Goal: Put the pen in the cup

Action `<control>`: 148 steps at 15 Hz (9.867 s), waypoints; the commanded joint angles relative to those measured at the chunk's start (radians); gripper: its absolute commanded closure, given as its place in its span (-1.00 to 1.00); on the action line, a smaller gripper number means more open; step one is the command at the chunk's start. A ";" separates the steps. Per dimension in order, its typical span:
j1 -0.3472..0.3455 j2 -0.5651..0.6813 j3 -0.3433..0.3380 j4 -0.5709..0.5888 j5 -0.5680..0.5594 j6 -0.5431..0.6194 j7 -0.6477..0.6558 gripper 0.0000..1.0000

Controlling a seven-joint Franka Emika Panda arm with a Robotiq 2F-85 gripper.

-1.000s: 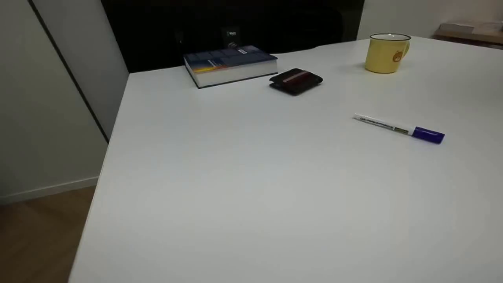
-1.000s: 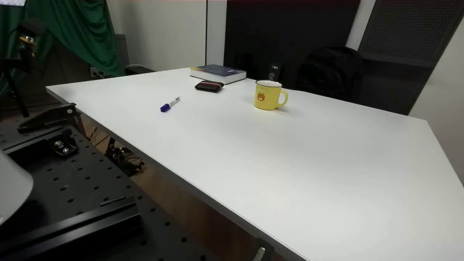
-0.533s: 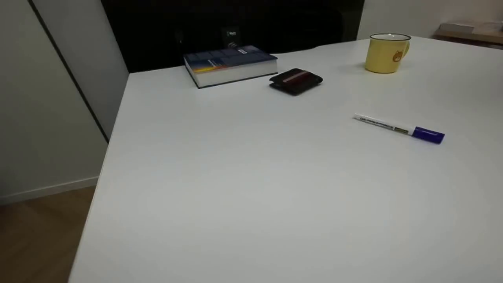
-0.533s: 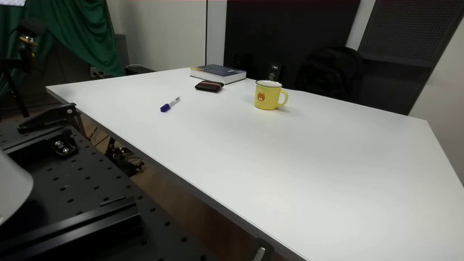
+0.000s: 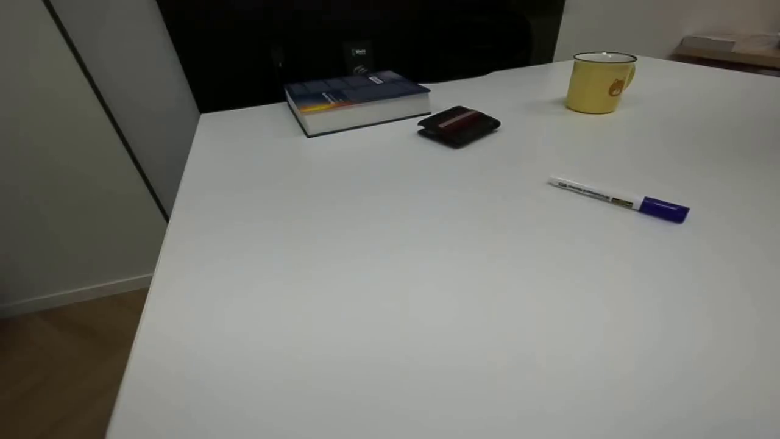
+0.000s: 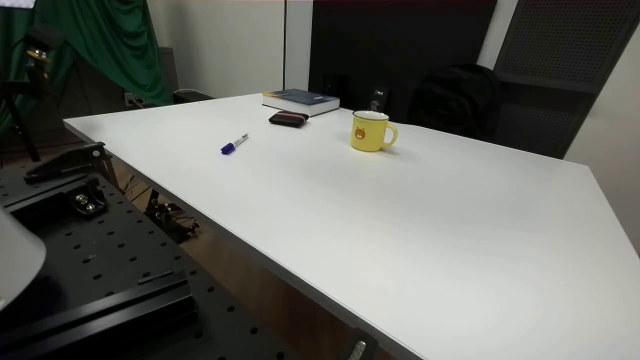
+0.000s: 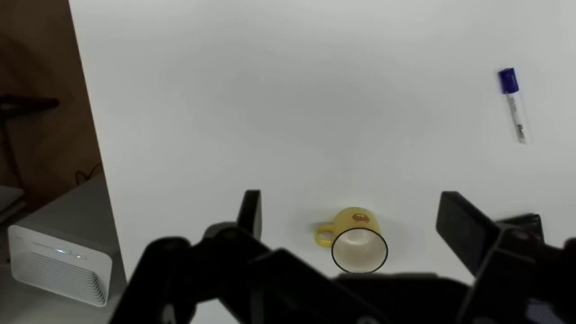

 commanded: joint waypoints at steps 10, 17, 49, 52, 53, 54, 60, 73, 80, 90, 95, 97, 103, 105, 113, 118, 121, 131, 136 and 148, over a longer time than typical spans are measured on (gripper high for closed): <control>0.091 0.344 0.054 0.034 0.002 0.313 -0.041 -1.00; 0.134 0.506 0.101 0.068 0.028 0.392 -0.046 -1.00; 0.409 0.980 0.185 0.196 -0.038 0.699 0.200 -1.00; 0.428 1.040 0.169 0.252 -0.036 0.691 0.212 -1.00; 0.433 1.056 0.164 0.264 -0.035 0.690 0.213 -1.00; 0.436 1.069 0.159 0.273 -0.032 0.689 0.214 -1.00; 0.432 1.066 0.142 0.254 -0.021 0.685 0.223 -1.00; 0.381 1.017 0.157 0.151 0.008 0.713 0.204 -1.00; 0.382 1.006 0.164 0.100 -0.005 0.791 0.198 -1.00; 0.394 1.015 0.145 0.061 -0.060 0.852 0.200 -1.00; 0.392 1.015 0.143 0.051 -0.075 0.855 0.203 -0.19; 0.389 1.012 0.144 0.051 -0.075 0.854 0.202 0.10; 0.387 1.004 0.129 0.050 -0.079 0.845 0.211 0.90; 0.387 1.001 0.118 0.054 -0.076 0.821 0.222 0.98; 0.389 0.917 0.053 0.113 -0.105 0.696 0.262 0.91; 0.412 0.839 -0.004 0.123 -0.214 0.700 0.292 0.91; 0.444 0.791 -0.062 0.117 -0.360 0.739 0.381 0.91; 0.601 0.733 -0.367 0.184 -0.969 0.901 1.050 0.91; 0.662 0.782 -0.497 0.274 -1.156 0.925 1.388 0.91; 0.635 1.011 -0.519 0.384 -1.206 0.915 1.819 0.91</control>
